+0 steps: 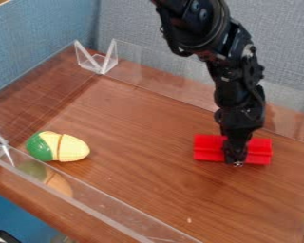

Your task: Put the red object to the right side of the table

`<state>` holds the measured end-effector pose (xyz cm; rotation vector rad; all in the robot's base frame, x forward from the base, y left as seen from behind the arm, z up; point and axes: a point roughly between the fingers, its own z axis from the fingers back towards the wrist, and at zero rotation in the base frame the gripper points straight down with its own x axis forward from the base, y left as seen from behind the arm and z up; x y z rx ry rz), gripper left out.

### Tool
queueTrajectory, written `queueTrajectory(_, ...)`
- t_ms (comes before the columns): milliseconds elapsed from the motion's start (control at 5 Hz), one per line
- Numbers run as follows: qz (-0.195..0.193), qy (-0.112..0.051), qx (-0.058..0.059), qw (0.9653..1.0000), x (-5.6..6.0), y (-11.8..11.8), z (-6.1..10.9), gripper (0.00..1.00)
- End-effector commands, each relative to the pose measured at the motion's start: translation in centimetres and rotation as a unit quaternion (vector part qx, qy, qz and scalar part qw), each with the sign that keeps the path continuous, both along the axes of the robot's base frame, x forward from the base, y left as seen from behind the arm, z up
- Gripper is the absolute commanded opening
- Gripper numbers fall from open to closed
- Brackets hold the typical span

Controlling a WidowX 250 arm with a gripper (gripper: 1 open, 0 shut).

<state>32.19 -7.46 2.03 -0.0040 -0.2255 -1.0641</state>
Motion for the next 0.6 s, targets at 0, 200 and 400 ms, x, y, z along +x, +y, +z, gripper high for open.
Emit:
queueTrajectory(0,0.001,0.036,0.001,0.9994,-1.60,0.42,-0.98,0.00)
queueTrajectory(200,-0.001,0.044,-0.003,0.9990,-1.91,0.33,-1.09,0.00)
queueTrajectory(400,-0.004,0.053,-0.007,0.9986,-2.16,0.27,-1.17,0.00)
